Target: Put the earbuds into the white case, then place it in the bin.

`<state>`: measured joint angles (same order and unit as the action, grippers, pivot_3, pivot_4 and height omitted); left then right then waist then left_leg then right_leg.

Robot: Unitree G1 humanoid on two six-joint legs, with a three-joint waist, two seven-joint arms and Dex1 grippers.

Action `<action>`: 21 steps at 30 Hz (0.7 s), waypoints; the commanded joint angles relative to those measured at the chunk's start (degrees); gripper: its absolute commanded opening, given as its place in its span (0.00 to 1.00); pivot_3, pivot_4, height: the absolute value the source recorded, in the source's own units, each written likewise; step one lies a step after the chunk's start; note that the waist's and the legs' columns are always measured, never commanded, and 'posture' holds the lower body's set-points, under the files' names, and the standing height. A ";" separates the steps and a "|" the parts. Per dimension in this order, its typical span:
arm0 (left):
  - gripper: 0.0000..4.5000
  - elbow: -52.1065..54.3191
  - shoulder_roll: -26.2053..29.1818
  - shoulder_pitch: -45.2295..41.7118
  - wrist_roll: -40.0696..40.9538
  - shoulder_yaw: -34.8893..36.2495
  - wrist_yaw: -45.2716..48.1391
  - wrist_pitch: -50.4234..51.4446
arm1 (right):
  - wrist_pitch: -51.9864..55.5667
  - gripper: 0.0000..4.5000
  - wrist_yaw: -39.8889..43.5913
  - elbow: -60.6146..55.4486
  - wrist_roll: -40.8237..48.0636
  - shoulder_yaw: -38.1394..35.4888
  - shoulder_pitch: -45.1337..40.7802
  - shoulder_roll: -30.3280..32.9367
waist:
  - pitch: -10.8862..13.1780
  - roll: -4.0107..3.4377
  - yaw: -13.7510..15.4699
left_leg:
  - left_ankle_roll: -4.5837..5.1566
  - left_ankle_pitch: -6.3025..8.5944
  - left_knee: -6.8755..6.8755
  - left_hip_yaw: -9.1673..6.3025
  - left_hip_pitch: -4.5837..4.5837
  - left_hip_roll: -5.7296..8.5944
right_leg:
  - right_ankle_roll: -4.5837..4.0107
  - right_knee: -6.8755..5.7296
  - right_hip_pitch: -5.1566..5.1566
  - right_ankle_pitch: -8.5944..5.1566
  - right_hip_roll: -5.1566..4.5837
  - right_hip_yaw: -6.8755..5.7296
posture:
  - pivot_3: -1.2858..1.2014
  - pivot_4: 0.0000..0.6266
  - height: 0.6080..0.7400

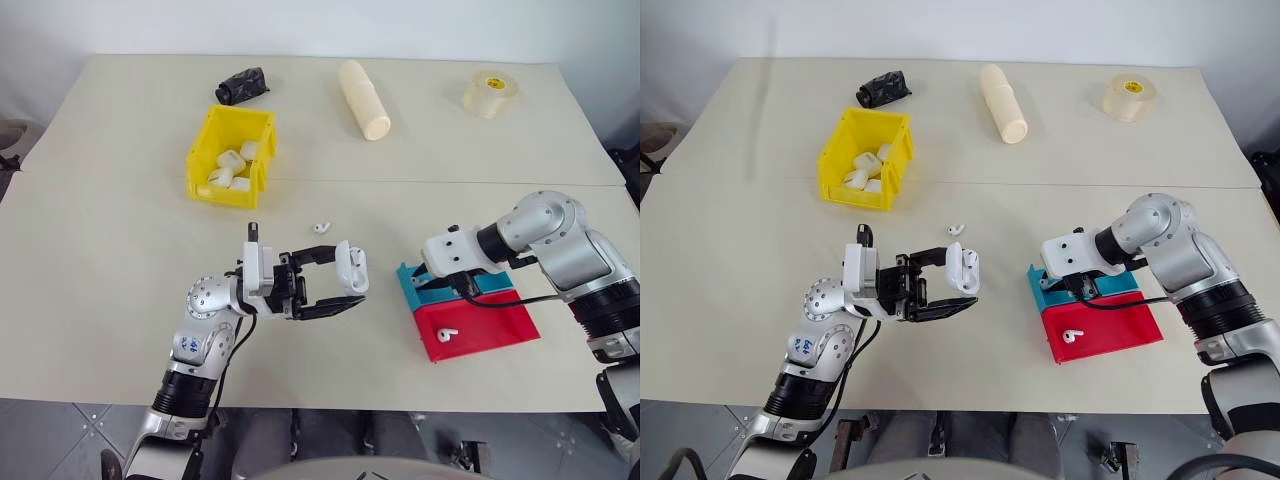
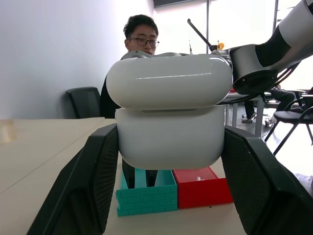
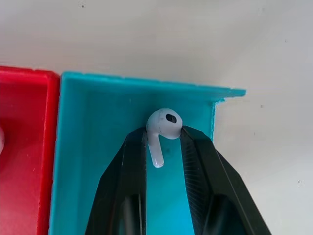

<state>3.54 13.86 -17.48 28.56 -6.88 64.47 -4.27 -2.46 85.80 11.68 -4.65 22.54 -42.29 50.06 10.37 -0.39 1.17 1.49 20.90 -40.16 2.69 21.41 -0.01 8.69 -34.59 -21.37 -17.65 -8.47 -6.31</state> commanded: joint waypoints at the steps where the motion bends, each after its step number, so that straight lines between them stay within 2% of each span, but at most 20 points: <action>1: 0.62 1.36 -0.38 -0.06 0.48 -0.22 -0.09 -0.74 | -0.27 0.22 0.61 -0.27 -0.64 0.03 -0.38 -0.51 | 0.00 0.00 0.00 | 0.00 0.00 0.00 0.00 0.00 0.00 | 0.00 0.00 0.00 0.00 0.00 0.00 | 0.52 0.24 1.00; 14: 0.62 1.64 -0.40 0.41 0.29 -0.15 -0.51 -0.97 | 3.35 0.22 0.71 -2.48 0.77 -0.05 1.87 -2.23 | 0.00 0.00 -0.02 | 0.00 0.00 0.00 0.00 -0.01 0.00 | 0.00 0.00 0.00 0.00 0.01 0.00 | 0.52 0.24 1.00; 17: 0.62 1.68 -0.36 0.42 0.24 -0.20 -0.61 -0.98 | 3.03 0.13 -0.51 -1.84 0.73 -0.71 2.31 -2.43 | 0.00 0.01 -0.08 | 0.00 0.00 0.01 0.00 -0.02 0.00 | 0.00 0.00 0.01 0.00 0.02 0.00 | 0.52 0.24 1.00; 21: 0.62 1.70 0.02 0.45 0.35 -0.01 -0.54 -0.95 | 3.15 0.12 -1.00 -1.82 1.35 -2.47 2.91 -1.23 | 0.00 0.01 -0.19 | -0.01 0.00 0.01 0.00 -0.03 0.00 | 0.00 -0.01 0.01 0.00 0.02 0.00 | 0.52 0.24 1.00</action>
<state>3.54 13.88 -17.34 28.55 -6.96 63.95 -4.31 1.06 84.75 10.20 -3.46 20.64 -40.37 48.39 10.37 -0.38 0.98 1.48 20.89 -40.16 2.69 21.38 -0.02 8.69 -34.60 -21.36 -17.65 -8.45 -6.31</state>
